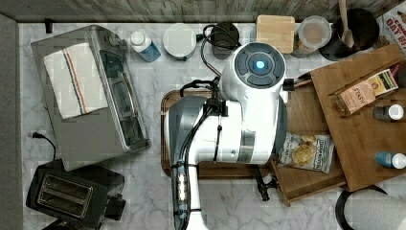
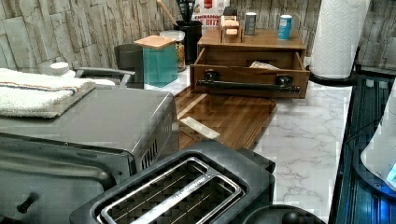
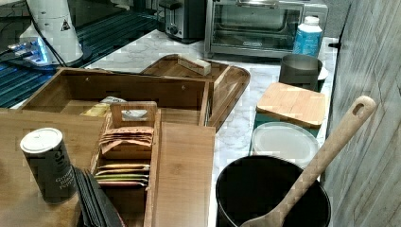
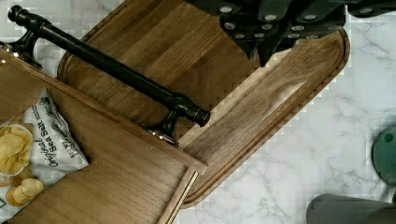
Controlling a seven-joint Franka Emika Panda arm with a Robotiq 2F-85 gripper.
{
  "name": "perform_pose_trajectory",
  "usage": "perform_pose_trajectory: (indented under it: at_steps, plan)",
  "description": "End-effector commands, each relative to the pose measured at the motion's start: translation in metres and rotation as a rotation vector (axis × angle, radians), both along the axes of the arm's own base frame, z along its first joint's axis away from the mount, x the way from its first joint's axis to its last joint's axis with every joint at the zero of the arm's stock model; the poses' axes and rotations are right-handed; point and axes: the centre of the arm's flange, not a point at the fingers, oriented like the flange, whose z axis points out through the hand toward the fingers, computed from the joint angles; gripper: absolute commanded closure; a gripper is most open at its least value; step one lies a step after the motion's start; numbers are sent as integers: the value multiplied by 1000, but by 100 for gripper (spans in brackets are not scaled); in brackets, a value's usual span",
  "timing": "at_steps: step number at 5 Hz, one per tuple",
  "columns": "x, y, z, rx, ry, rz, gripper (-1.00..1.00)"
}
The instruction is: Close the drawer.
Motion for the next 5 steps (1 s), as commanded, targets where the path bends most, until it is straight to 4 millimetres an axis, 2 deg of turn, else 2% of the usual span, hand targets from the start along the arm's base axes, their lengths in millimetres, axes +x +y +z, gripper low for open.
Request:
perform_pose_trajectory:
  at_steps: [1,3,4,5]
  plan:
    - [0,0,-1,1,1,0,100]
    - [-21,40,-32,75,-33,196,100]
    - [-32,56,-45,86,-78,362,100]
    - [-47,61,-63,39,-110,536,100]
